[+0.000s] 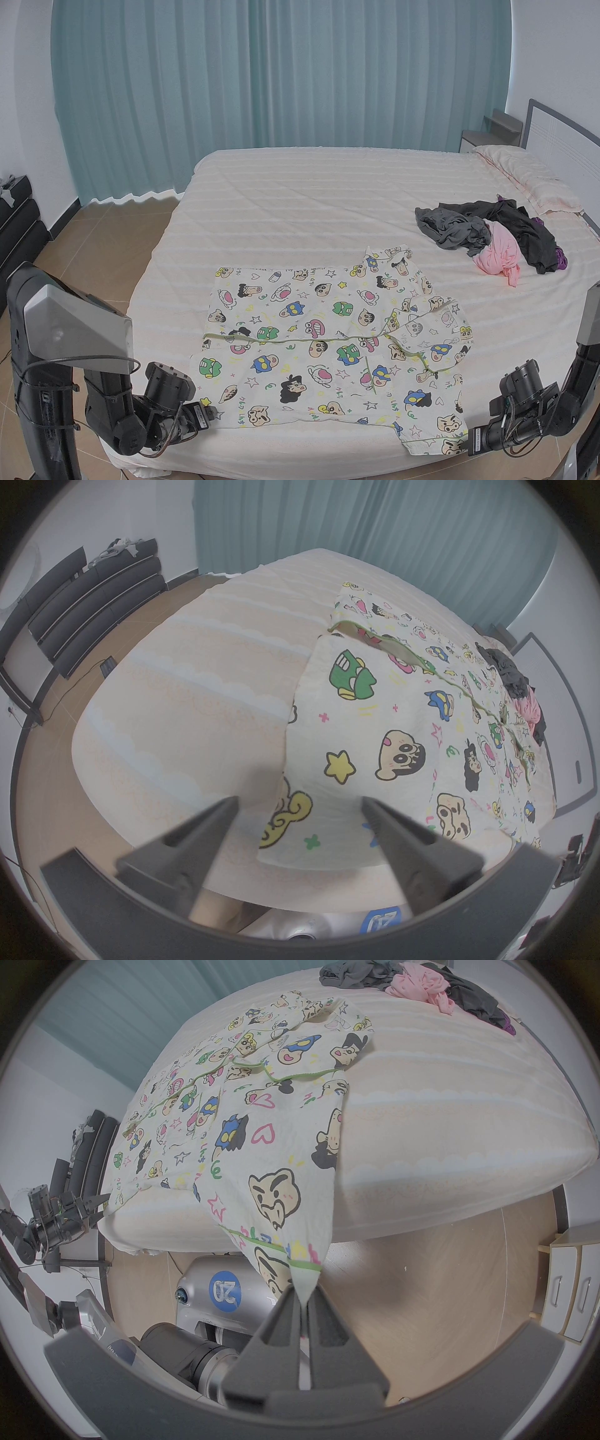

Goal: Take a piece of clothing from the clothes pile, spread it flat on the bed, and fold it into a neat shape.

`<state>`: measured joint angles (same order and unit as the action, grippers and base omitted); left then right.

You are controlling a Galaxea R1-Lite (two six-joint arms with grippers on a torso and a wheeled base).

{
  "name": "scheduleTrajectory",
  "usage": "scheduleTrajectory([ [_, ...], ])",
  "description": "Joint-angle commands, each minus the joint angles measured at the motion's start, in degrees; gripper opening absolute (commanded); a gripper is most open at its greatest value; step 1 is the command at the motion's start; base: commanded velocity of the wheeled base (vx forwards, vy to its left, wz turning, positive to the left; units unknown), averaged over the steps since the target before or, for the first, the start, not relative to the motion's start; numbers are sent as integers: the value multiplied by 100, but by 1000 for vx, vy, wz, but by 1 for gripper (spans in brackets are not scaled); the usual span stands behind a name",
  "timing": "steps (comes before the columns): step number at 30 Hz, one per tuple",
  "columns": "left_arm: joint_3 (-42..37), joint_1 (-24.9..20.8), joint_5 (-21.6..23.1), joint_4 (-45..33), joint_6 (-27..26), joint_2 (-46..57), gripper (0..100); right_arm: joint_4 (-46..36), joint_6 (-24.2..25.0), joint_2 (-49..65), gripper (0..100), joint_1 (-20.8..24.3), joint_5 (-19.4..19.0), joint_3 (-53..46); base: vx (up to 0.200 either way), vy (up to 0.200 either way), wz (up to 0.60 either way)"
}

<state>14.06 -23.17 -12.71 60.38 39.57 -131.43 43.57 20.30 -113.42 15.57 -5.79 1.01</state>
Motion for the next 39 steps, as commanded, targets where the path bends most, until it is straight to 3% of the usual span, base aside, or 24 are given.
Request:
scheduleTrajectory([
  [1, 80, -38, -12, 0, -2, -146, 0, 11, 1, -5, 0, 17, -1, -101, 0, 0, 0],
  [11, 194, -152, -12, 9, 16, -129, 0, 2, 18, 13, 0, 8, -1, -101, 0, 0, 0],
  [21, 18, 59, -3, -17, -2, 381, 0, -191, 36, 215, 0, 34, 25, -101, 0, 0, 0],
  [30, 1, 182, 111, -562, -64, 741, 0, -455, 36, 417, 0, 60, 17, -101, 0, 0, 0],
  [39, 27, 524, 691, -1266, -494, 1137, 0, -745, 1, 549, 0, 113, 34, -101, 0, 0, 0],
])
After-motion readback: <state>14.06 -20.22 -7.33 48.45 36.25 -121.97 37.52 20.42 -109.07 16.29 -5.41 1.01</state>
